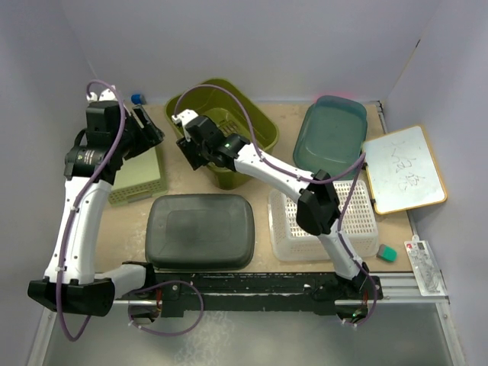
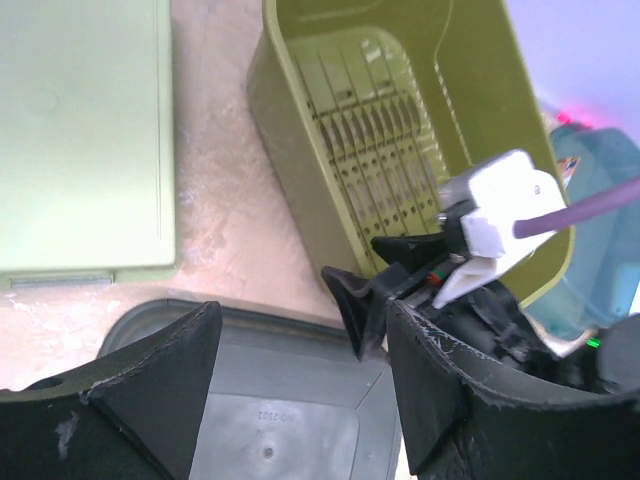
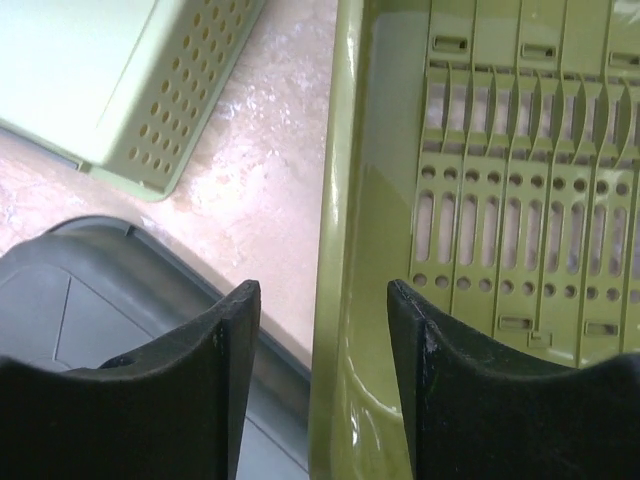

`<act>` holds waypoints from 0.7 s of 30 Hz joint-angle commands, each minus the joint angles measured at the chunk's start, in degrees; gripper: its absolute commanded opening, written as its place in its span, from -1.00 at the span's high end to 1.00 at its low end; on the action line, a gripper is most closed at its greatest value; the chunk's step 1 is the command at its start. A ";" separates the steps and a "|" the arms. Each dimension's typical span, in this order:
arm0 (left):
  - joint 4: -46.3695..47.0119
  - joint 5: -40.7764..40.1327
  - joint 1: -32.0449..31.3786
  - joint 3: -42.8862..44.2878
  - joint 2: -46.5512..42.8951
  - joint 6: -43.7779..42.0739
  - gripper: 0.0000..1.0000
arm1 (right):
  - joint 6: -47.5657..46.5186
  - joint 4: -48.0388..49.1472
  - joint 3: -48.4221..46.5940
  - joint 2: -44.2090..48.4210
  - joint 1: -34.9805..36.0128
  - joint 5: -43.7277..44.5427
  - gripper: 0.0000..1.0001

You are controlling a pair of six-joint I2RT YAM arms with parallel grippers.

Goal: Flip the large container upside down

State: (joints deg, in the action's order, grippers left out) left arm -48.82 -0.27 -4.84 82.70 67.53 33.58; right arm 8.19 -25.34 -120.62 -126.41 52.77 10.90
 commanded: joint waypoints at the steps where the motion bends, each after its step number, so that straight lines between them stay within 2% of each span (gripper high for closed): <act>1: -2.49 -4.35 0.62 6.12 -1.47 -0.16 -0.29 | -2.35 -1.49 -7.69 -3.81 0.30 0.07 -0.10; 3: -2.60 -5.82 0.62 6.12 -2.12 0.46 -0.29 | -1.80 -2.08 -10.07 -5.96 0.44 0.42 0.10; 9: -2.22 -9.47 0.71 5.29 -4.12 1.67 -0.29 | 0.22 -1.69 -14.37 -6.94 1.09 1.25 0.92; 10: -2.06 -9.68 0.71 5.28 -4.27 1.86 -0.29 | 0.49 -1.85 -15.29 -6.58 1.12 1.11 1.00; 13: -1.44 -6.67 0.71 5.65 -4.11 1.32 -0.28 | 3.10 -2.87 -18.41 -4.48 1.06 -3.63 1.00; 17: -1.60 -0.84 0.71 8.59 -2.21 1.95 -0.28 | 7.34 2.43 -19.20 -0.62 0.25 -7.99 1.00; 21: -1.11 0.95 0.71 13.63 -1.98 2.95 -0.28 | 20.03 8.39 -17.59 2.58 -3.36 -17.11 1.00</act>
State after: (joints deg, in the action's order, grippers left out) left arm -52.03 -3.03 -4.51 89.69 65.80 35.11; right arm 15.16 -28.93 -135.76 -132.62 52.34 4.16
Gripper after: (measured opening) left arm 0.642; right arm 0.085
